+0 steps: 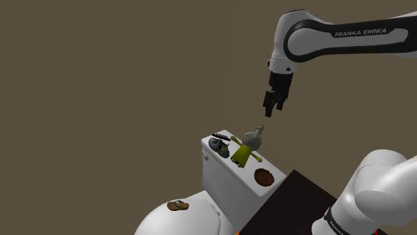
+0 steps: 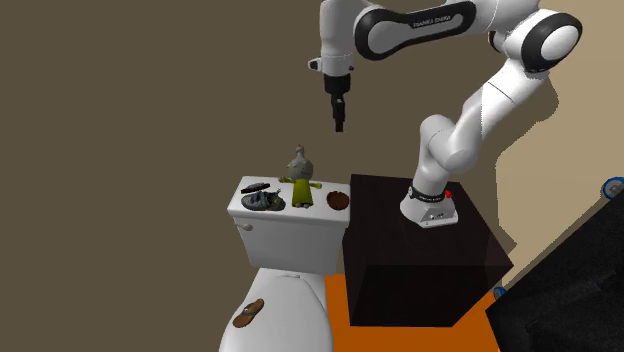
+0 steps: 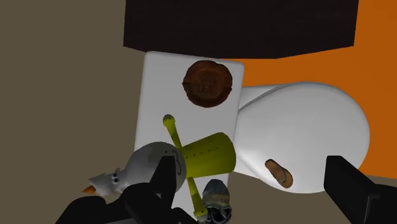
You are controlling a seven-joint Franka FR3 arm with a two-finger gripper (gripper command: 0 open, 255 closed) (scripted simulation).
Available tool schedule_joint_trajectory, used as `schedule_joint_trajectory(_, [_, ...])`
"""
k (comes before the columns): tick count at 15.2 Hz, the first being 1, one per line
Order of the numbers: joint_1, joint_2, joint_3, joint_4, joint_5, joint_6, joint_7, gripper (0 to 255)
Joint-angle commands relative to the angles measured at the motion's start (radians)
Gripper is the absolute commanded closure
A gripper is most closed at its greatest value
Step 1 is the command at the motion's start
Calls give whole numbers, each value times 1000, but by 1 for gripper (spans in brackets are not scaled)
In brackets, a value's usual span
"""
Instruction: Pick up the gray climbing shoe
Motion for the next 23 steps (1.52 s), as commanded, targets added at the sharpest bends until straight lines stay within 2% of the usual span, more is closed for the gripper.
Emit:
schedule_joint_trajectory(1, [5, 67, -15, 3, 2, 55, -28, 0])
schedule_joint_trajectory(12, [22, 466, -76, 105, 55, 293, -199, 0])
schedule_joint_trajectory(23, [6, 904, -67, 363, 150, 404, -362, 0])
